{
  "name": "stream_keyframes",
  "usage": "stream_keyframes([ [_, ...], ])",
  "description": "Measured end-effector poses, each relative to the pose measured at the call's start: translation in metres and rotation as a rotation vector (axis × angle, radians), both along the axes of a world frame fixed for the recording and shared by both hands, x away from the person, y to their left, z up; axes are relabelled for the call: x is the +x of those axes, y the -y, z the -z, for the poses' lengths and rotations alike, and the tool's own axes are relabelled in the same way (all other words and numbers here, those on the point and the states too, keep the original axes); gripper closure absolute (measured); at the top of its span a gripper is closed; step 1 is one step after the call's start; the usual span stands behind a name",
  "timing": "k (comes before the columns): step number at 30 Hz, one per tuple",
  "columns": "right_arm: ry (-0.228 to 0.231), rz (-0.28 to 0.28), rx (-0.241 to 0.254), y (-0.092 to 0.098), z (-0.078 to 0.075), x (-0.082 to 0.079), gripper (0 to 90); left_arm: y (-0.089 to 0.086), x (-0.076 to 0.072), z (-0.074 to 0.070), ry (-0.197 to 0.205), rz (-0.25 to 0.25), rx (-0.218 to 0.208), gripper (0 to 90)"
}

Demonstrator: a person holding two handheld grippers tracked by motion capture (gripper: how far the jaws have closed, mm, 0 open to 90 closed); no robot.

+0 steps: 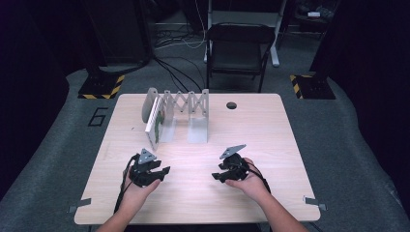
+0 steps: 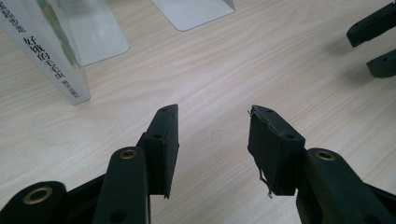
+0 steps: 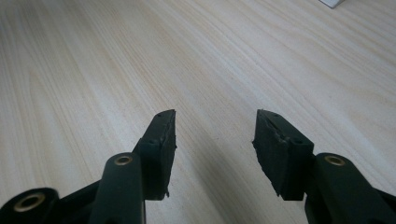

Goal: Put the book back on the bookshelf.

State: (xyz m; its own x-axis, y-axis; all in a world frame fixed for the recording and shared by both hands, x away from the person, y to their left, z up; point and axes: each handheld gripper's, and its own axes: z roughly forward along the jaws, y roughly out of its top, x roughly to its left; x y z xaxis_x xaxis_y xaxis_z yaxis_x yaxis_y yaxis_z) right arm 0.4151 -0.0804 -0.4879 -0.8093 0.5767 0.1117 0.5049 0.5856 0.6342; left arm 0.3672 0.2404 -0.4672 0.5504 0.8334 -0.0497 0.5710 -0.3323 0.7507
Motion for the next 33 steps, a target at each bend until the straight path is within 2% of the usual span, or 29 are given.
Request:
stream_keyframes([
  [9,0.006,0.007,0.008,-0.001,0.001,-0.001,48.8,-0.003,-0.004,0.017,-0.002,0.006,0.004,52.2],
  [12,0.008,-0.006,-0.004,0.0,0.001,0.0,48.8,-0.004,-0.004,0.02,-0.005,0.013,0.016,52.0],
  [15,0.005,-0.005,-0.004,0.0,0.001,0.0,48.8,-0.005,-0.003,0.024,0.002,0.011,0.009,51.8],
  [17,0.003,-0.013,-0.008,0.0,0.002,0.0,48.8,-0.005,-0.002,0.026,-0.009,0.019,0.015,51.6],
  [20,-0.005,-0.007,-0.006,-0.001,0.001,-0.002,48.8,-0.006,-0.001,0.028,-0.011,0.025,0.026,51.3],
  [22,0.008,-0.008,-0.009,0.0,0.002,-0.001,48.8,-0.006,0.0,0.03,-0.008,0.017,0.025,50.8],
  [28,0.007,-0.009,-0.012,0.0,0.002,-0.001,48.9,-0.008,0.001,0.032,-0.019,0.025,0.037,50.0],
  [30,0.005,-0.01,-0.011,0.0,0.002,0.0,48.8,-0.008,0.001,0.033,-0.017,0.016,0.027,49.4],
  [33,-0.006,0.0,-0.008,0.0,0.003,-0.001,48.8,-0.009,0.002,0.035,-0.017,0.015,0.037,48.4],
])
